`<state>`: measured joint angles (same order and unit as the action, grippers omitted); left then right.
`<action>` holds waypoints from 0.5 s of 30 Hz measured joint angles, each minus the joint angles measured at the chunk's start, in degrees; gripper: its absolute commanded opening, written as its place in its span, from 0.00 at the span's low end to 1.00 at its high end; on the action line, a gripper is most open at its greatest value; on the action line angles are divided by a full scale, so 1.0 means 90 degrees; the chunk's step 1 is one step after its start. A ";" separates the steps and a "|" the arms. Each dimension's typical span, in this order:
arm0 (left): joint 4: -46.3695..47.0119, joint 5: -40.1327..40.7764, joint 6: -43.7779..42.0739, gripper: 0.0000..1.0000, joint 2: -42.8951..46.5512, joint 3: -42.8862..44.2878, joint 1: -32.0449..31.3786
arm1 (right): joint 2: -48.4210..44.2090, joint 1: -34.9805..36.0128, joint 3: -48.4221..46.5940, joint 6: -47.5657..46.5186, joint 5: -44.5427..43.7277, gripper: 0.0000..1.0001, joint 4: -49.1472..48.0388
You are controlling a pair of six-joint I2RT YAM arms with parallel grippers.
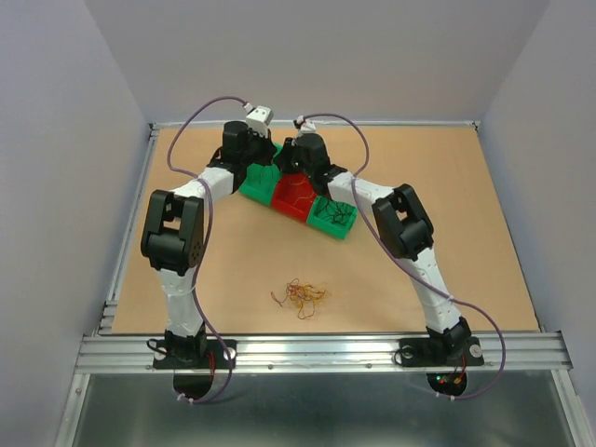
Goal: Untangle the cables
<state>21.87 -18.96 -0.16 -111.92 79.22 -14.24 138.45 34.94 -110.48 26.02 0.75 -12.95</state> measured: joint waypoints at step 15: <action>-0.0690 0.0639 -0.0255 0.00 -0.0799 0.0466 -0.0158 | -0.1304 0.0005 0.2800 0.0491 -0.0855 0.43 -0.2079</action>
<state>15.66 -13.21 -2.46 -119.11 83.42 -15.66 126.72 34.98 -85.27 30.44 -6.94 -31.66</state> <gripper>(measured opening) 0.030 0.428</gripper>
